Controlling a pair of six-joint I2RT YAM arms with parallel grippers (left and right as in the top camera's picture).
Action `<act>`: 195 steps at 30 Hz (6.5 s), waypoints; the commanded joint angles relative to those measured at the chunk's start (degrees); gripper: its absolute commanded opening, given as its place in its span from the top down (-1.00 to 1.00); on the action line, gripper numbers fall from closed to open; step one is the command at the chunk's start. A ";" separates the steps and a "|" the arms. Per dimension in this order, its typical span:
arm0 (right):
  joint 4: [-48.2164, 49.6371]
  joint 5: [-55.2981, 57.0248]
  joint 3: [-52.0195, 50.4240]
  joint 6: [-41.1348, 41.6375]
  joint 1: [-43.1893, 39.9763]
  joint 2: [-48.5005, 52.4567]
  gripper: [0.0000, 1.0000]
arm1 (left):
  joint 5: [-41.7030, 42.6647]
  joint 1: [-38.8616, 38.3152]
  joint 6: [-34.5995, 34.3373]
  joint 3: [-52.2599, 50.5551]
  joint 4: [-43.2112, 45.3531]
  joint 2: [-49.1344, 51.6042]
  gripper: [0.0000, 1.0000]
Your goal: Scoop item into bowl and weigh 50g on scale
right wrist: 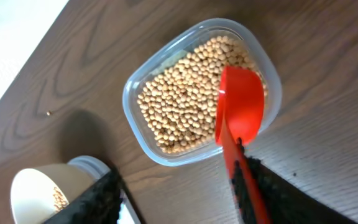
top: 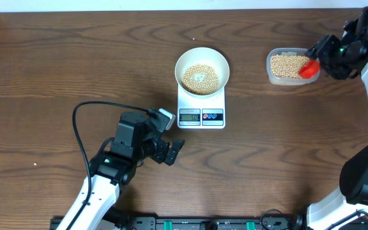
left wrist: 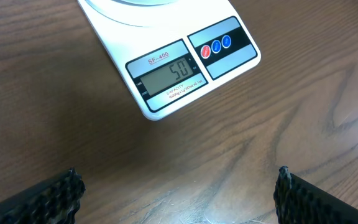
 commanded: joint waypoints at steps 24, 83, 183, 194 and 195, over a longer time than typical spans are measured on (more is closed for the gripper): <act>-5.79 1.81 -3.17 -10.60 -5.05 -0.31 -0.99 | 0.11 0.15 -0.50 0.00 0.09 0.02 -1.00; -19.06 -0.61 -0.15 -26.03 -8.98 -38.10 -0.98 | 0.11 0.15 -0.50 0.00 0.09 0.02 -1.00; 47.47 16.57 -93.72 -34.53 16.90 -103.71 -0.98 | 0.11 0.15 -0.50 0.00 0.13 0.02 -1.00; 47.47 16.59 -93.72 -34.53 16.90 -103.71 -0.99 | -1.11 0.15 -0.50 0.00 0.81 -0.17 -1.00; 47.47 16.57 -93.72 -34.53 16.90 -103.71 -0.98 | -1.88 0.15 -0.50 0.00 0.81 -0.42 -1.00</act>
